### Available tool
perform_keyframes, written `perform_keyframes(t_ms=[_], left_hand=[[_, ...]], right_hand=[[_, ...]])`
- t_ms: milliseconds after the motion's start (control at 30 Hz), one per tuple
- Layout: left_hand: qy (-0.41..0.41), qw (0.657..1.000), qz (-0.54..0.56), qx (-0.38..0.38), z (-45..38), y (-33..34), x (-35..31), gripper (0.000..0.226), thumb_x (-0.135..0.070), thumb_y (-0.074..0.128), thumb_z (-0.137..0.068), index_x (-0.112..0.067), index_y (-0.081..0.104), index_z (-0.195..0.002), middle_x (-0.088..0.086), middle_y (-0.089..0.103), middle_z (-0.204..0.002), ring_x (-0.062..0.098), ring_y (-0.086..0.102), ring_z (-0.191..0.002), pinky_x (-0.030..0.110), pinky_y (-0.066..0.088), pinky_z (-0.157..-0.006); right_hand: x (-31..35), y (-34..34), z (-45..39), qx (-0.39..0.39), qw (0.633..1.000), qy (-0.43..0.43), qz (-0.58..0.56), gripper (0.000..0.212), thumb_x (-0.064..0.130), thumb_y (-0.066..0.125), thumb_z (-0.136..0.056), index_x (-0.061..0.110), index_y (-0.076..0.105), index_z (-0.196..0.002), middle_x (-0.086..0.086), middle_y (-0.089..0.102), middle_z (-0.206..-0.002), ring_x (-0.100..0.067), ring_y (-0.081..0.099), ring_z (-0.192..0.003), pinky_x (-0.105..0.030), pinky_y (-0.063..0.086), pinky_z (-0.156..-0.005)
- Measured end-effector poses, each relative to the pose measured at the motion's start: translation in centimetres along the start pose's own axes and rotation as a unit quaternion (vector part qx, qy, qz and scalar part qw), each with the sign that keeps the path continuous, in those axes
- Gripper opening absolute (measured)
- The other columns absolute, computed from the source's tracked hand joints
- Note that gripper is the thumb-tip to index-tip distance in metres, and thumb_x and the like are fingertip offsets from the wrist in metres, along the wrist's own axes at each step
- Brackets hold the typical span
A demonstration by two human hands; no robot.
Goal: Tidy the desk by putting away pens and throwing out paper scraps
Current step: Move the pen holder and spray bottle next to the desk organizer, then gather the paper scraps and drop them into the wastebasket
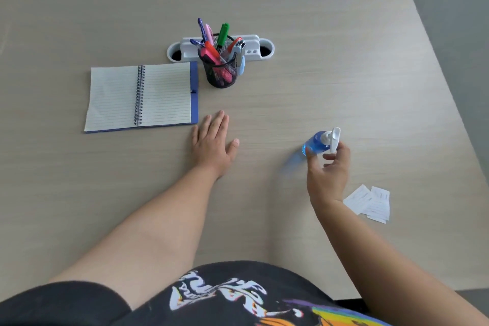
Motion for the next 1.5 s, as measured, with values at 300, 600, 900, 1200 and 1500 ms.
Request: perform_keyframes(t_ms=[300, 600, 900, 1200, 1500], left_hand=[[-0.008, 1.0, -0.006, 0.007, 0.0, 0.2, 0.1, 0.07, -0.053, 0.03, -0.088, -0.028, 0.017, -0.152, -0.013, 0.012, -0.161, 0.015, 0.008, -0.149, 0.042, 0.005, -0.121], [-0.007, 1.0, 0.003, 0.002, 0.0, 0.0, -0.1, 0.069, -0.052, 0.035, -0.089, -0.028, 0.019, -0.152, -0.012, 0.017, -0.161, 0.016, 0.012, -0.149, 0.043, 0.006, -0.12], [-0.004, 1.0, -0.005, 0.01, 0.1, 0.0, 0.0, 0.07, -0.054, 0.031, -0.089, -0.028, 0.017, -0.152, -0.013, 0.014, -0.161, 0.016, 0.011, -0.149, 0.045, 0.007, -0.12], [-0.003, 1.0, -0.01, 0.008, 0.2, 0.0, -0.1, 0.069, -0.053, 0.032, -0.09, -0.028, 0.018, -0.152, -0.013, 0.014, -0.161, 0.016, 0.012, -0.149, 0.044, 0.007, -0.12], [0.009, 1.0, 0.018, 0.0, -0.1, -0.4, -0.3, 0.07, -0.05, 0.038, -0.085, -0.024, 0.029, -0.149, -0.007, 0.023, -0.16, 0.022, 0.017, -0.148, 0.045, 0.008, -0.119]], right_hand=[[8.4, 9.6, -9.0, 0.095, 0.988, -0.12, 0.034, 0.043, 0.019, 0.066, -0.085, 0.014, 0.051, -0.125, -0.001, 0.059, -0.119, -0.009, 0.054, -0.092, -0.017, 0.046, -0.081], [10.2, 16.0, -13.1, 0.165, 0.979, -0.109, 0.059, 0.047, 0.019, 0.063, -0.083, 0.019, 0.051, -0.129, 0.003, 0.059, -0.12, -0.013, 0.057, -0.096, -0.026, 0.049, -0.083], [10.4, 17.5, -13.0, 0.169, 0.977, -0.122, 0.046, 0.049, 0.016, 0.067, -0.083, 0.023, 0.051, -0.128, 0.007, 0.058, -0.117, -0.009, 0.055, -0.088, -0.018, 0.045, -0.076], [10.2, 16.9, -12.3, 0.158, 0.982, -0.1, 0.015, 0.064, 0.012, 0.071, -0.077, 0.03, 0.045, -0.133, 0.004, 0.054, -0.125, -0.013, 0.058, -0.099, -0.027, 0.051, -0.085], [4.2, 2.3, -8.2, 0.074, 0.995, -0.047, 0.043, 0.032, 0.009, 0.056, -0.081, 0.029, 0.061, -0.105, 0.009, 0.062, -0.111, -0.01, 0.061, -0.095, -0.03, 0.054, -0.082]])
Point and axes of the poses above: each hand's wrist, its own z-axis away from the middle knuckle, its own y-axis out of the palm, x = y × z, the point moved 2 cm from there along -z, towards the middle knuckle
